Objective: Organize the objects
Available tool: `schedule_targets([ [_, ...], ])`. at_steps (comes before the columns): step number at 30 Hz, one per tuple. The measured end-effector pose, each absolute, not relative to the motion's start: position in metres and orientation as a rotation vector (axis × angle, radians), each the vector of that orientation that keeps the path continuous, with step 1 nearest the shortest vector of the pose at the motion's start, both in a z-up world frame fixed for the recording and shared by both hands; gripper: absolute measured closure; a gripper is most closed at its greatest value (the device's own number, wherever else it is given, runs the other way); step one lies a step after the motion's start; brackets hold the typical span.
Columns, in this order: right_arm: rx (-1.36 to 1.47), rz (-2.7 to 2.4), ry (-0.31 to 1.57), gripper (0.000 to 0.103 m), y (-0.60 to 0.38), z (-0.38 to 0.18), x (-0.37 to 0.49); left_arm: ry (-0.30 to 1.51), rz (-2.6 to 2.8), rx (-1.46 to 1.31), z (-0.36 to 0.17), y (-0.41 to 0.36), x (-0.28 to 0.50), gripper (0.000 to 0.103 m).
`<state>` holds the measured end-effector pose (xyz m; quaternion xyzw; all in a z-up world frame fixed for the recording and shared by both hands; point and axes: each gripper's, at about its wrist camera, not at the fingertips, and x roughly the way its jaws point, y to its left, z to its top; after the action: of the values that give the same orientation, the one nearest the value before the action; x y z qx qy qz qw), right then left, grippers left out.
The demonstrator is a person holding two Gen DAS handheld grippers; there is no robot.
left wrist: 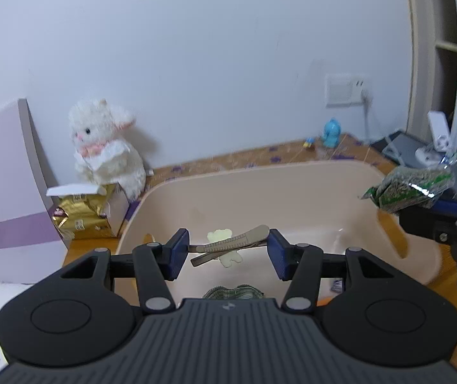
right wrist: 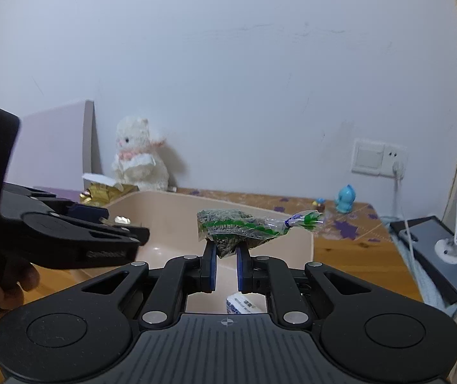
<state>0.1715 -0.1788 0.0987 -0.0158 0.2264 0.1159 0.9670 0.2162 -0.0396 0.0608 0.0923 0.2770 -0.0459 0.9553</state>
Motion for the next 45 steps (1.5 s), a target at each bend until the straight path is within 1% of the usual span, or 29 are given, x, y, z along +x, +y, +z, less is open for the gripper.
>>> schedule_targets([
  [6,-0.04,0.239,0.541,0.092,-0.17,0.076,0.202,0.666,-0.068,0.215,0.03,-0.044,0.25,0.048],
  [14,-0.048,0.249,0.658,0.091,-0.165,0.049,0.225,0.768,-0.084,0.233,0.006,-0.044,0.266,0.046],
  [16,-0.049,0.249,0.671,0.081,-0.166,0.046,0.225,0.77,-0.077,0.231,0.006,-0.042,0.266,0.046],
  [17,-0.049,0.243,0.671,0.075,-0.166,0.046,0.224,0.774,-0.081,0.227,0.006,-0.041,0.266,0.041],
  [18,-0.049,0.24,0.672,0.067,-0.167,0.046,0.224,0.776,-0.085,0.223,0.008,-0.04,0.265,0.037],
  [19,-0.049,0.24,0.667,0.059,-0.167,0.048,0.221,0.768,-0.079,0.223,0.01,-0.039,0.263,0.03],
  [20,-0.051,0.235,0.662,0.054,-0.168,0.05,0.219,0.754,-0.067,0.228,0.012,-0.038,0.261,0.024],
  [21,-0.056,0.233,0.654,0.046,-0.169,0.053,0.217,0.742,-0.057,0.236,0.015,-0.038,0.258,0.022],
  [24,-0.061,0.232,0.631,0.041,-0.17,0.062,0.207,0.733,-0.057,0.227,0.023,-0.034,0.253,0.019],
  [27,-0.042,0.236,0.614,0.03,-0.174,0.071,0.197,0.721,-0.053,0.221,0.032,-0.031,0.244,0.018],
  [29,-0.037,0.232,0.604,0.026,-0.175,0.077,0.19,0.71,-0.049,0.214,0.037,-0.028,0.238,0.013],
  [33,-0.036,0.219,0.598,0.021,-0.175,0.086,0.177,0.692,-0.046,0.198,0.049,-0.024,0.222,0.013],
  [36,-0.032,0.211,0.591,0.013,-0.175,0.09,0.166,0.677,-0.048,0.184,0.058,-0.022,0.209,0.013],
  [39,-0.03,0.207,0.581,0.012,-0.174,0.096,0.154,0.665,-0.054,0.173,0.065,-0.019,0.195,0.012],
  [41,-0.026,0.204,0.576,0.01,-0.174,0.099,0.146,0.659,-0.059,0.17,0.067,-0.018,0.186,0.012],
  [43,-0.024,0.201,0.572,0.006,-0.174,0.102,0.139,0.654,-0.058,0.165,0.069,-0.015,0.177,0.012],
  [45,-0.023,0.2,0.572,0.005,-0.174,0.103,0.132,0.648,-0.057,0.155,0.072,-0.012,0.168,0.012],
])
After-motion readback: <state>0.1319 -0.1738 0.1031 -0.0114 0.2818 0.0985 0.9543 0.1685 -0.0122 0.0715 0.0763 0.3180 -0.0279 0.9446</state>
